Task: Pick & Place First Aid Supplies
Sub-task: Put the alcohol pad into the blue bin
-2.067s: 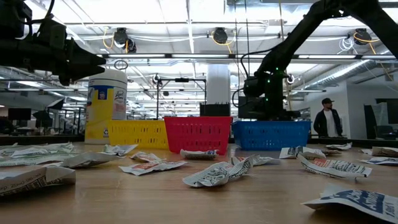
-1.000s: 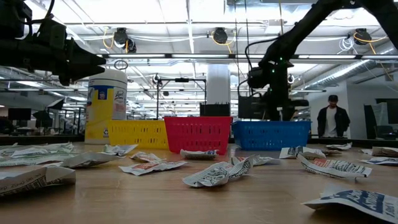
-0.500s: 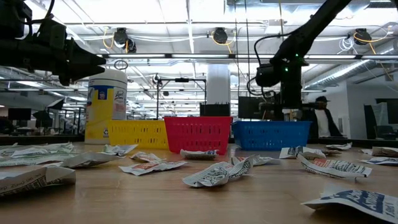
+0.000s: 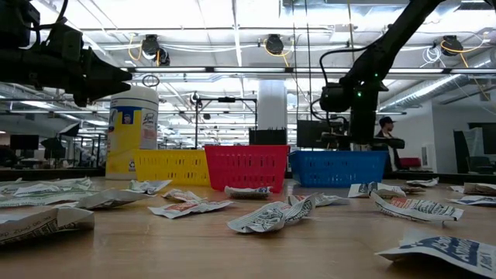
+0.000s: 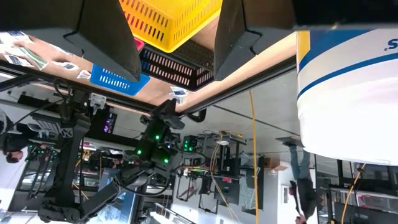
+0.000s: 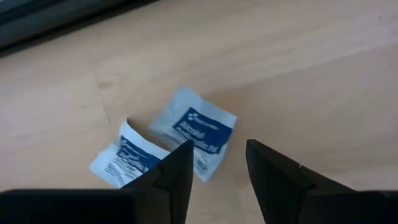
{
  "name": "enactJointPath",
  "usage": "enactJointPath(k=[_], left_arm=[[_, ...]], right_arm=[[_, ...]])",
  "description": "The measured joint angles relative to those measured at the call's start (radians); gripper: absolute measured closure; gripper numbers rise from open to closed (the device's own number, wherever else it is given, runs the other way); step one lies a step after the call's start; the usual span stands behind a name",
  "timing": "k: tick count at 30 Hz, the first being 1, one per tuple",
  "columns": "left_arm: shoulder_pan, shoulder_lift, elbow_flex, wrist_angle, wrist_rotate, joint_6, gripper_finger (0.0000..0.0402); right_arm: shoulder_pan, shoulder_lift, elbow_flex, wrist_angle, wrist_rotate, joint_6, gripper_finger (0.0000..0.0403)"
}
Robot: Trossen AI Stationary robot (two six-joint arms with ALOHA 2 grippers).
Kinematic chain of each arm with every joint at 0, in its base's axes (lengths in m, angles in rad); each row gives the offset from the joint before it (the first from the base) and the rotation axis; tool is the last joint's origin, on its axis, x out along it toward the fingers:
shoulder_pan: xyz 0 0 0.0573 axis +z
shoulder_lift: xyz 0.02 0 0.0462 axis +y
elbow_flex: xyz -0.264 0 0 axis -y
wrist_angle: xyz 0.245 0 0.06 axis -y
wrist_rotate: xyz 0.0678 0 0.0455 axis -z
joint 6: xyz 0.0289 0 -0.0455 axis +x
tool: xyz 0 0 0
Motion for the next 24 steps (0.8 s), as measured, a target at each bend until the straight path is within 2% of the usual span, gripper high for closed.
enactJointPath(k=[12,21,24], left_arm=[[0.000,0.000,0.000,0.000,0.000,0.000,0.0192],[0.000,0.000,0.000,0.000,0.000,0.000,0.0192],[0.000,0.000,0.000,0.000,0.000,0.000,0.0192]], right_arm=[[0.000,0.002,0.000,0.069,0.021,-0.055,0.0267],[0.000,0.079,0.005,0.097,0.006,-0.112,0.0268],[0.000,0.080,0.004,0.094,0.010,-0.118,0.0282]])
